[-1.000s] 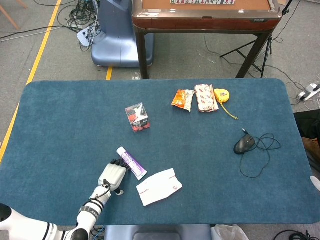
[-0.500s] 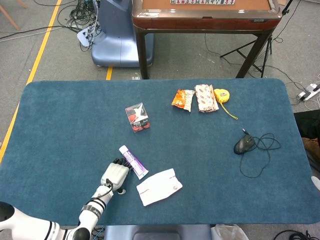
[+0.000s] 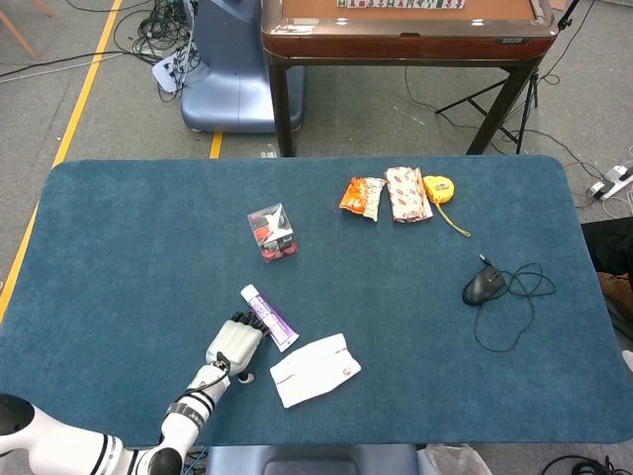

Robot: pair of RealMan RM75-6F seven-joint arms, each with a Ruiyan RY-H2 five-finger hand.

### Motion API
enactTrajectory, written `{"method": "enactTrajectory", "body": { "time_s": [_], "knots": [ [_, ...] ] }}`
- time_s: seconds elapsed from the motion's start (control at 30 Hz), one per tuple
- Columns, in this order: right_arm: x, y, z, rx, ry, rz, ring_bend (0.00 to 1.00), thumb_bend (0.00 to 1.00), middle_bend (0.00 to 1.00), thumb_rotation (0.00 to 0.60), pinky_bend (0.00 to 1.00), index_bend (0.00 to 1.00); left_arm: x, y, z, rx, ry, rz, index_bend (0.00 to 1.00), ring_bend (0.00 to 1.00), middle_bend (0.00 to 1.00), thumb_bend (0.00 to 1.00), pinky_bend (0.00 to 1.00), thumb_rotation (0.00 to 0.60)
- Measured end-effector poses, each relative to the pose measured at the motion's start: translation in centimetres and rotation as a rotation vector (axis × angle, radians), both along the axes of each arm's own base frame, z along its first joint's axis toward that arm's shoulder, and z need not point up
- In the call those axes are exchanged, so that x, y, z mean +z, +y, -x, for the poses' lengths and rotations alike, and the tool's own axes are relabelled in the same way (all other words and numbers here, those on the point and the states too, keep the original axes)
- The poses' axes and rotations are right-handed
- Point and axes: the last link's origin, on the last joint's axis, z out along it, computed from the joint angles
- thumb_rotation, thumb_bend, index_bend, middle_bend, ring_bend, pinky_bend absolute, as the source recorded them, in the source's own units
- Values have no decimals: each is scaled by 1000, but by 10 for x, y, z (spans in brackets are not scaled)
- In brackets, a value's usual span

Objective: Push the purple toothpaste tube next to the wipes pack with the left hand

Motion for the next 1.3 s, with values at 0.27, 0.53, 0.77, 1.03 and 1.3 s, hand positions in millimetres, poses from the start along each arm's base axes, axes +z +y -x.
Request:
{"method": "enactTrajectory", "body": {
  "time_s": [0.27,0.53,0.77,1.03,1.3],
  "knots": [
    [4,2,2,-2,-17,16,304,0,426,600,363,298,-4,2,-5,-8,8,15,57,19,85,0,86,600],
    [8,3,4,-5,-33,34,304,0,426,600,363,298,-8,6,-10,-19,9,26,57,20,85,0,86,600],
    [10,5,5,-2,-50,49,304,0,426,600,363,298,-11,9,-15,-32,3,28,56,19,85,0,86,600],
    [14,6,7,1,-64,60,304,0,426,600,363,298,-15,9,-19,-35,-2,40,56,19,85,0,86,600],
    [13,5,7,-3,-49,50,304,0,426,600,363,298,-14,9,-16,-25,0,35,56,19,85,0,86,600]
  ]
}}
